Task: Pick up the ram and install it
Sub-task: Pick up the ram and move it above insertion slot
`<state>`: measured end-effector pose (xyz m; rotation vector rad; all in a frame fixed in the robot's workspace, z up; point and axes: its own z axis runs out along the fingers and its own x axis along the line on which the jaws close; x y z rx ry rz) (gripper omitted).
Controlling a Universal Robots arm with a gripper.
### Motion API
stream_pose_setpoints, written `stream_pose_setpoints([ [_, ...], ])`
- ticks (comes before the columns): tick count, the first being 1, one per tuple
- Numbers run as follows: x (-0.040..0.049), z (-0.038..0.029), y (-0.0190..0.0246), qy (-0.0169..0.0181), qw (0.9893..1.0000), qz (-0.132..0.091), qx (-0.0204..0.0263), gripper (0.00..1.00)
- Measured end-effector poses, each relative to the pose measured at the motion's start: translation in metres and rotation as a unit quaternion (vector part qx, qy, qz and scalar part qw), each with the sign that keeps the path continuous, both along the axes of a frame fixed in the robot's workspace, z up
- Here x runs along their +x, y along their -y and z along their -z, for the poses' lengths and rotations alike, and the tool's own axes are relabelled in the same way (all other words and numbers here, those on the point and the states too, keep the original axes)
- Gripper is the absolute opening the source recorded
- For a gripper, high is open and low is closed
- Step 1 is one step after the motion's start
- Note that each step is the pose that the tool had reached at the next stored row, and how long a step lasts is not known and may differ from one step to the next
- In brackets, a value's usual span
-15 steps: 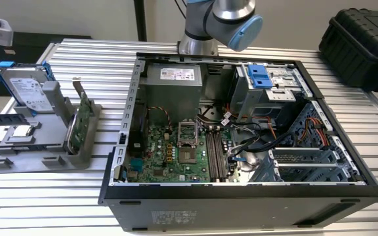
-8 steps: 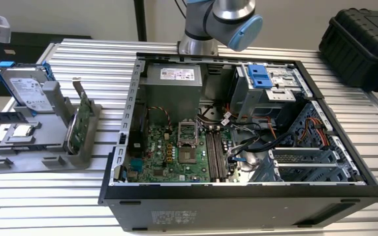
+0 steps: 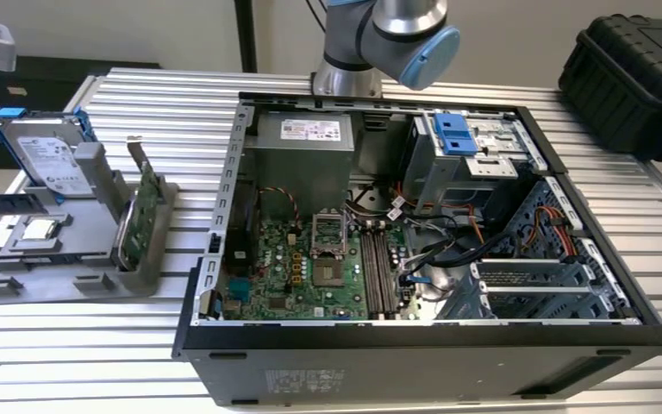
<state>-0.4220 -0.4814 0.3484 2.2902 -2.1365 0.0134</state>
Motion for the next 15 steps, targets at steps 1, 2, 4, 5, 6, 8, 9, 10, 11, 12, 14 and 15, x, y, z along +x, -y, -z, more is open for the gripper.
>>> stream_pose_setpoints([
  [1,0.0000,-0.0005,0.0000,0.0000,1.0000,0.000,0.0000,0.00],
  [2,0.0000,-0.0010,0.0000,0.0000,1.0000,0.000,0.0000,0.00],
  [4,0.0000,-0.0020,0.0000,0.0000,1.0000,0.000,0.0000,0.00],
  [5,0.0000,-0.0026,0.0000,0.0000,1.0000,0.000,0.0000,0.00],
  [6,0.0000,-0.0034,0.0000,0.0000,1.0000,0.000,0.0000,0.00],
  [8,0.0000,-0.0046,0.0000,0.0001,1.0000,0.000,0.0000,0.00],
  [9,0.0000,-0.0052,0.0000,0.0000,1.0000,0.000,0.0000,0.00],
  [10,0.0000,-0.0057,0.0000,0.0000,1.0000,0.000,0.0000,0.00],
  [11,0.0000,-0.0063,0.0000,0.0000,1.0000,0.000,0.0000,0.00],
  [12,0.0000,-0.0069,0.0000,0.0000,1.0000,0.000,0.0000,0.00],
  [14,0.0000,-0.0084,0.0000,0.0000,1.0000,0.000,0.0000,0.00],
  [15,0.0000,-0.0095,0.0000,-0.0001,1.0000,0.000,-0.0001,0.00],
])
